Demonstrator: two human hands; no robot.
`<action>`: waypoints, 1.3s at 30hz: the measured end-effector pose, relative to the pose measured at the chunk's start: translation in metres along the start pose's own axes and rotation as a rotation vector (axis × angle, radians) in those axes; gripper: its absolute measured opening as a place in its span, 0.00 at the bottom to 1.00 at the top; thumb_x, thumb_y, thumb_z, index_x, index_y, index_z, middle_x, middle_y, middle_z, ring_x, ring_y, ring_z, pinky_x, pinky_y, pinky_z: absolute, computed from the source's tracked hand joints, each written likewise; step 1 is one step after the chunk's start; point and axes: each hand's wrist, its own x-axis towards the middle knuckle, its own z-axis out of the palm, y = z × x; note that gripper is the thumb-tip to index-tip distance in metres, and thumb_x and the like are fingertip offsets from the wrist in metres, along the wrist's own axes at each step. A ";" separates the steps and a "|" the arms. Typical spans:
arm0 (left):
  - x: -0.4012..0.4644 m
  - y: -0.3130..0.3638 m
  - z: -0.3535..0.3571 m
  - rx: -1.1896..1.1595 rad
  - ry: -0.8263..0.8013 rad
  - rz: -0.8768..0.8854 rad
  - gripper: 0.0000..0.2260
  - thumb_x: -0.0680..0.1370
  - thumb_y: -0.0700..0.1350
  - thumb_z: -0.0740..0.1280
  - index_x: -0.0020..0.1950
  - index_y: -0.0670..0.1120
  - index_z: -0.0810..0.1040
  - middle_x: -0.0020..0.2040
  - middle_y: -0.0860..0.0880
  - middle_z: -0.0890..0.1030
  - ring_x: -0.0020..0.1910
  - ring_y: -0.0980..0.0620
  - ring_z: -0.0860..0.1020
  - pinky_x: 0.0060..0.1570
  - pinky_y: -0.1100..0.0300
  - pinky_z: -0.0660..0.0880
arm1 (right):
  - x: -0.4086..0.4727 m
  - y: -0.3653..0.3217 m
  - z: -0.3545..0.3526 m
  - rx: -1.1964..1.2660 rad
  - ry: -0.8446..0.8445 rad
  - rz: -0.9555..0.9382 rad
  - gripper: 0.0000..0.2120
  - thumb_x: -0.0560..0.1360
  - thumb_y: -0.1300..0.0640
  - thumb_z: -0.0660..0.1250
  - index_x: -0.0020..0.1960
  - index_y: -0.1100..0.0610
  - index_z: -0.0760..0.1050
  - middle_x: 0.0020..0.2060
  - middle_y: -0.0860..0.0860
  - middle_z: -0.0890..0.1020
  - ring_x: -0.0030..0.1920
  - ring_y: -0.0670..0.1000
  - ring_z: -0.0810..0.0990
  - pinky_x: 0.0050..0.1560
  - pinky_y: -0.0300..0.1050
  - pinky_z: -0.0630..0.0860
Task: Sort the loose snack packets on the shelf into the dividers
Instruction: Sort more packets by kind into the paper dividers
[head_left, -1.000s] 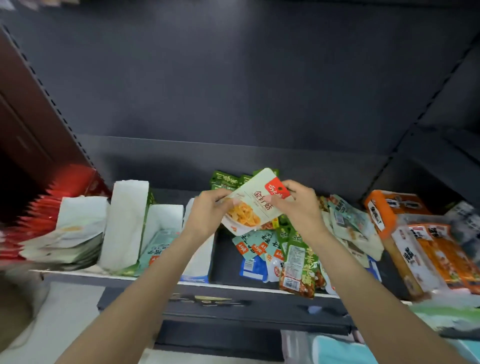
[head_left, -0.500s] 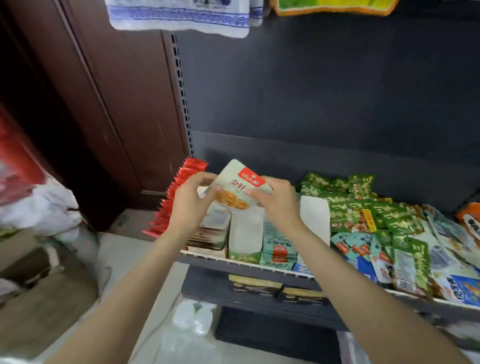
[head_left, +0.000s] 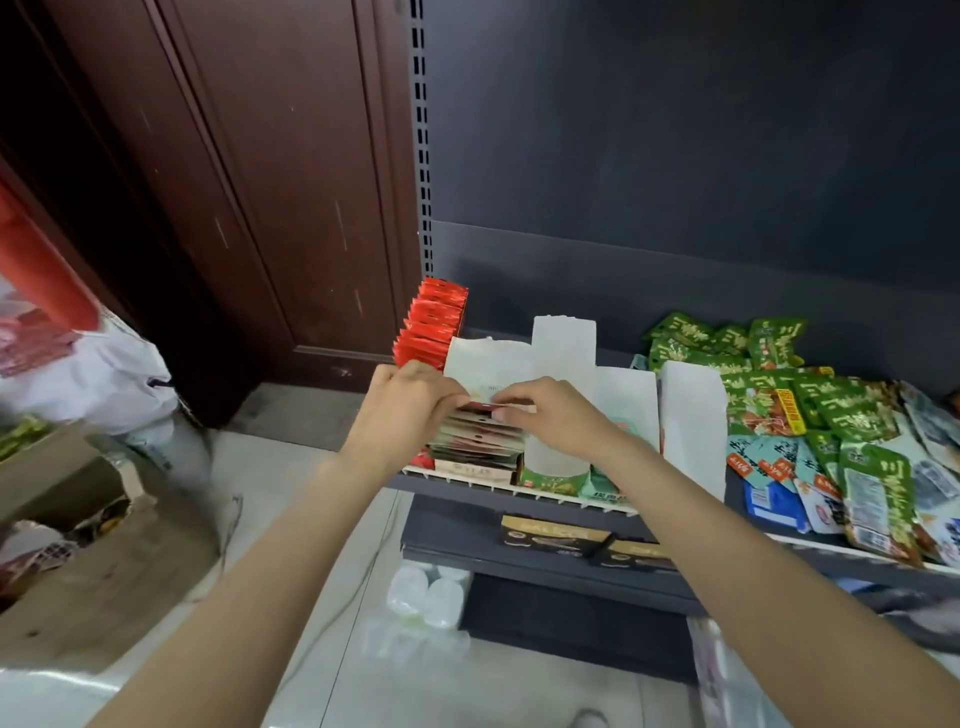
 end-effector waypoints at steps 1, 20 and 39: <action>-0.001 -0.001 0.002 0.055 -0.041 0.009 0.11 0.80 0.51 0.60 0.52 0.52 0.82 0.50 0.55 0.82 0.55 0.53 0.74 0.50 0.58 0.58 | 0.000 0.002 0.000 0.024 -0.036 0.011 0.17 0.77 0.50 0.64 0.63 0.55 0.75 0.62 0.51 0.78 0.61 0.51 0.75 0.57 0.41 0.70; 0.117 0.267 0.112 -0.458 -0.154 0.076 0.10 0.79 0.44 0.60 0.56 0.47 0.78 0.49 0.47 0.82 0.51 0.46 0.77 0.52 0.49 0.73 | -0.114 0.203 -0.117 0.480 0.782 0.292 0.11 0.76 0.69 0.59 0.53 0.62 0.78 0.42 0.54 0.82 0.44 0.51 0.79 0.49 0.43 0.76; 0.166 0.414 0.283 0.245 -0.852 0.255 0.39 0.75 0.68 0.55 0.76 0.56 0.37 0.76 0.52 0.34 0.75 0.50 0.35 0.72 0.43 0.38 | -0.189 0.437 -0.181 -0.064 0.167 0.570 0.42 0.72 0.50 0.70 0.76 0.61 0.51 0.75 0.57 0.54 0.75 0.54 0.51 0.73 0.47 0.57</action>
